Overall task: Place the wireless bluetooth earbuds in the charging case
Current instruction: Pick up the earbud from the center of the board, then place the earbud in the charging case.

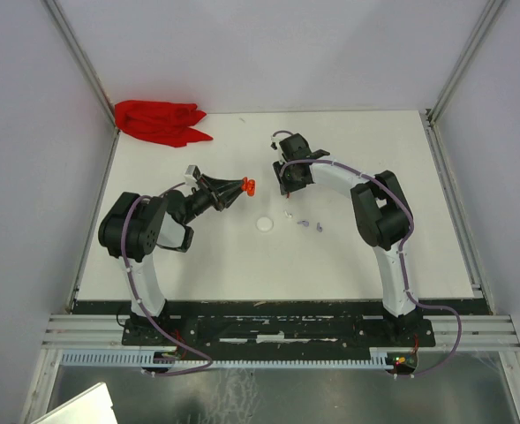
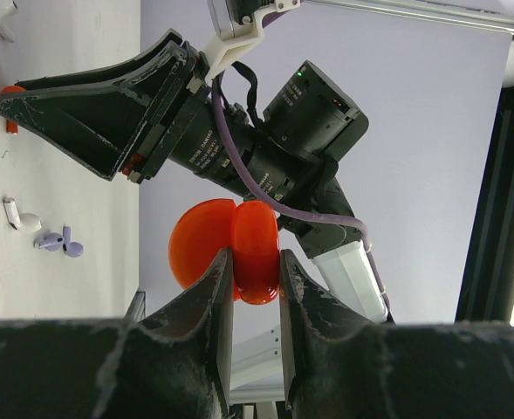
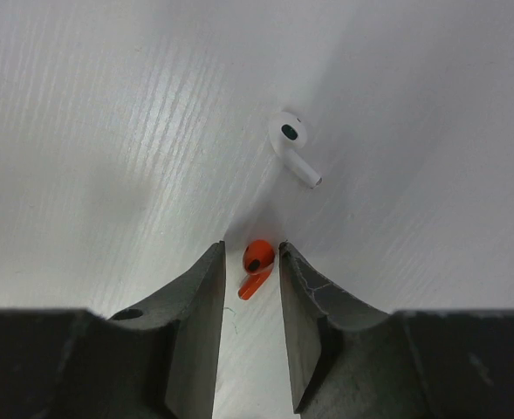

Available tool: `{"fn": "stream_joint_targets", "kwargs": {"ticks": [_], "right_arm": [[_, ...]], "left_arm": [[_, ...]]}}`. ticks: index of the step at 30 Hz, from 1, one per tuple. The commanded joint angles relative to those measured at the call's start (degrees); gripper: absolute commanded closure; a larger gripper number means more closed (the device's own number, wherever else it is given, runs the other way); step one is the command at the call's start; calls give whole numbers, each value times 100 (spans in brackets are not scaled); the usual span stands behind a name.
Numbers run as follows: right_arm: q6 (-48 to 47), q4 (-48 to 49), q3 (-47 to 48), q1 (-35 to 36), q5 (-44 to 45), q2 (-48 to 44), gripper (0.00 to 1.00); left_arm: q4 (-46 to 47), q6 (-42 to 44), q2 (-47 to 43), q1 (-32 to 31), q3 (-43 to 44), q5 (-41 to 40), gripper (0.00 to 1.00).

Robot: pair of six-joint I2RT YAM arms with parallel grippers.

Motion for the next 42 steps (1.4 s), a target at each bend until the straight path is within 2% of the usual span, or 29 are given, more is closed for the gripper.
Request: {"fn": "stream_joint_targets", "kwargs": {"ticks": [1, 7, 15, 21, 28, 33, 37, 42], "right_arm": [[-64, -52, 225, 20, 79, 31, 62], [-72, -94, 236, 22, 93, 46, 69], [-84, -91, 321, 21, 162, -15, 89], [-179, 791, -113, 24, 122, -816, 98], [-237, 2894, -1776, 26, -335, -2646, 98], [-173, 5056, -3270, 46, -775, -3627, 98], [-398, 6949, -4332, 80, -1280, -3949, 99], [-699, 9128, -5193, 131, -1861, -3756, 99]], "left_arm": [[1152, 213, -221, 34, -4, 47, 97], [1147, 213, -221, 27, -7, 52, 97], [1152, 209, -195, 35, -6, 48, 97], [1149, 174, -139, 29, 8, 48, 97], [1147, -9, 41, -39, 91, 36, 97], [1155, -348, 296, -196, 321, 4, 97], [1149, -637, 462, -393, 586, 11, 97], [1150, -884, 586, -581, 882, 78, 97]]}}
